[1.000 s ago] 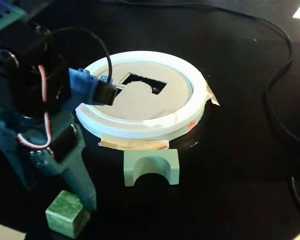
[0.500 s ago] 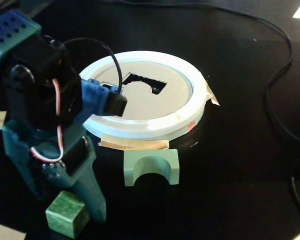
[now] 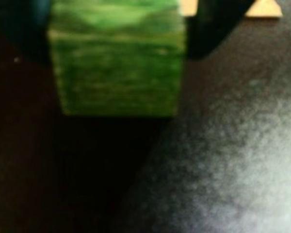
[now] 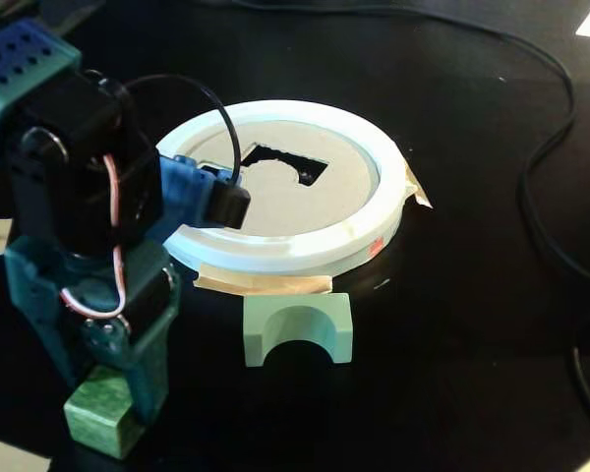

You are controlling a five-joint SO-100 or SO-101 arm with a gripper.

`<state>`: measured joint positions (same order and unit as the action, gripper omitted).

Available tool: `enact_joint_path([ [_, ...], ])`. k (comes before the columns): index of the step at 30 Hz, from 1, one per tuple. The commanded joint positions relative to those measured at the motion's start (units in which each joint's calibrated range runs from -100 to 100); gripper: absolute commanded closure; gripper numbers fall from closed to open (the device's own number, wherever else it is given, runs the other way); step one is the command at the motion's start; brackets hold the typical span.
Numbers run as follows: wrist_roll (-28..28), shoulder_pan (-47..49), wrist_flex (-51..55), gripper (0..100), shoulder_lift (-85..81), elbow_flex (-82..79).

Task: Pick up the square block and drop it in corresponding square shaped hole

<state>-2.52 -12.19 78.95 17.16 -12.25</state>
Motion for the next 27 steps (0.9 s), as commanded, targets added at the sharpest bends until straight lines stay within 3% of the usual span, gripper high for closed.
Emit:
enact_joint_path([
  [1, 0.05, -0.92, 0.68, 64, -1.18, 4.78],
  [10, 0.1, -0.92, 1.98, 64, -1.8, 4.6],
  [16, 0.15, -0.8, 2.38, 64, -10.85, 3.6],
  [27, 5.08, 4.45, 21.05, 64, -33.42, 5.05],
])
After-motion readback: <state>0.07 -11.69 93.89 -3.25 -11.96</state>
